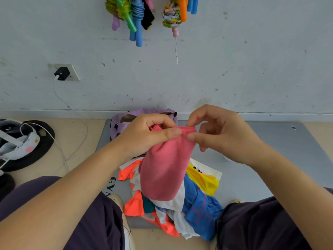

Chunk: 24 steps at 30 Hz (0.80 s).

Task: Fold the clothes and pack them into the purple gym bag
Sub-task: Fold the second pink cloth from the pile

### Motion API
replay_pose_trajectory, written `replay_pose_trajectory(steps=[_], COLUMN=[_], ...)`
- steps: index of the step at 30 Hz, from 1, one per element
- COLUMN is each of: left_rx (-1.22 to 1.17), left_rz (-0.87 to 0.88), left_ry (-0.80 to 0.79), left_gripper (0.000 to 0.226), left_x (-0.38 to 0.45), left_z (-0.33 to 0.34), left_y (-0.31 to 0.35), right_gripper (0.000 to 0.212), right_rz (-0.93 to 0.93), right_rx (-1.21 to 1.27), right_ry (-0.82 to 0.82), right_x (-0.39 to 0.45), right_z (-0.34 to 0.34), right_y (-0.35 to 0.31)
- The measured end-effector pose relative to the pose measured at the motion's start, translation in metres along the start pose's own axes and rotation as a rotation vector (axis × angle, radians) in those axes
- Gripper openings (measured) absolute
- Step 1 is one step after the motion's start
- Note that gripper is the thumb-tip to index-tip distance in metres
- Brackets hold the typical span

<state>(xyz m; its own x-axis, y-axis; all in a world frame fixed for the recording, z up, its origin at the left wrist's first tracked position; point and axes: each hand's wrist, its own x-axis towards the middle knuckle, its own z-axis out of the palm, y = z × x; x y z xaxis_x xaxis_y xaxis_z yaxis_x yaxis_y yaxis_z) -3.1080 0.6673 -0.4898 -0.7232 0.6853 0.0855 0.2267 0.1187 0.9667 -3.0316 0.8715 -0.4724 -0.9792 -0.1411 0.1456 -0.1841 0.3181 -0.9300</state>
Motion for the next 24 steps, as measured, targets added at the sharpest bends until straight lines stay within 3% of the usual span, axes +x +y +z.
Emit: replay_pose_trajectory(steps=[5, 11, 18, 24], left_rx=[-0.075, -0.060, -0.044, 0.002], left_rz=[0.010, -0.021, 0.013, 0.028], left_ry=[0.009, 0.003, -0.007, -0.043], left_gripper=[0.010, 0.017, 0.012, 0.009], left_x=[-0.0010, -0.0008, -0.0017, -0.0027], left_z=[-0.0028, -0.0007, 0.0019, 0.0026], left_y=[0.0027, 0.0027, 0.0026, 0.0001], right_gripper=[0.031, 0.019, 0.020, 0.023], right_rz=[0.020, -0.011, -0.012, 0.091], right_rx=[-0.079, -0.210, -0.314, -0.349], right_ry=[0.006, 0.037, 0.060, -0.015], right_x=[0.0021, 0.0007, 0.0002, 0.0014], right_z=[-0.0013, 0.0009, 0.0055, 0.0059], right_y=[0.0019, 0.0006, -0.0003, -0.0007])
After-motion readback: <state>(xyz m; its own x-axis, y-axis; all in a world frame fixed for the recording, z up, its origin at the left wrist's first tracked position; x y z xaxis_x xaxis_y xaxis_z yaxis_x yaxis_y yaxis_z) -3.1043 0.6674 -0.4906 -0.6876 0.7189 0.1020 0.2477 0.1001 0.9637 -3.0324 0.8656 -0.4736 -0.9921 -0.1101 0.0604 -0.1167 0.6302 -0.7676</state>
